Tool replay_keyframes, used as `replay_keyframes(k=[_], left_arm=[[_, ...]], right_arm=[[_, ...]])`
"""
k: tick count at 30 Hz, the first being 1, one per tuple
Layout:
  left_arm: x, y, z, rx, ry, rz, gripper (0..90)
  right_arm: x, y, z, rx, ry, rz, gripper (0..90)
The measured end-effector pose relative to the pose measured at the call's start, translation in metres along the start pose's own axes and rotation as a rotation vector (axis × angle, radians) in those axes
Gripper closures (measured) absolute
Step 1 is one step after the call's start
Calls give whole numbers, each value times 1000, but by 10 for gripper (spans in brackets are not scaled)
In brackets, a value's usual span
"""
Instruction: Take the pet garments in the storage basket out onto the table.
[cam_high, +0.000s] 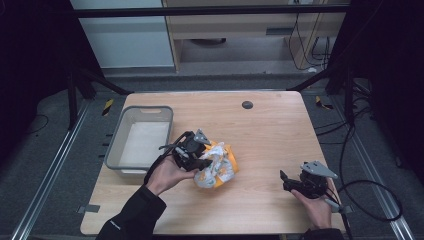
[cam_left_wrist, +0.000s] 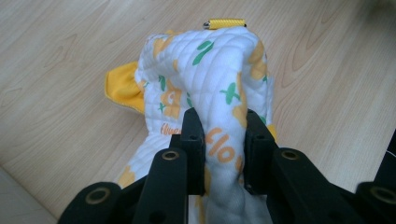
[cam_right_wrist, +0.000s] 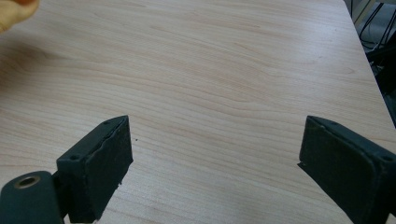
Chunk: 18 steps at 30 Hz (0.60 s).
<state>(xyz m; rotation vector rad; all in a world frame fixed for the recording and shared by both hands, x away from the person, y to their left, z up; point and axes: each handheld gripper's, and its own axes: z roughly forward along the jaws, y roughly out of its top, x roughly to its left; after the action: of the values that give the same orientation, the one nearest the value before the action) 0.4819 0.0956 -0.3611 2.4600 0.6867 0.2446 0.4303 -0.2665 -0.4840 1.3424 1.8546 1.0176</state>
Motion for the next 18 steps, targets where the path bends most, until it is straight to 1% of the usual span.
replay_keyframes(k=[2, 10, 12, 16, 18], left_arm=[[-1, 0, 3, 4, -11, 1, 742], [-10, 0, 18, 21, -27, 18, 742], [-12, 0, 22, 21, -29, 22, 741], [-16, 0, 29, 27, -28, 42, 741], [-18, 1, 33, 27, -31, 44, 740]], right_arm=[[0, 0, 0, 0, -2, -2, 95], [0, 0, 0, 0, 0, -2, 94], [0, 0, 0, -1, 0, -3, 94], [0, 0, 0, -1, 0, -3, 94], [0, 0, 0, -1, -1, -5, 93]])
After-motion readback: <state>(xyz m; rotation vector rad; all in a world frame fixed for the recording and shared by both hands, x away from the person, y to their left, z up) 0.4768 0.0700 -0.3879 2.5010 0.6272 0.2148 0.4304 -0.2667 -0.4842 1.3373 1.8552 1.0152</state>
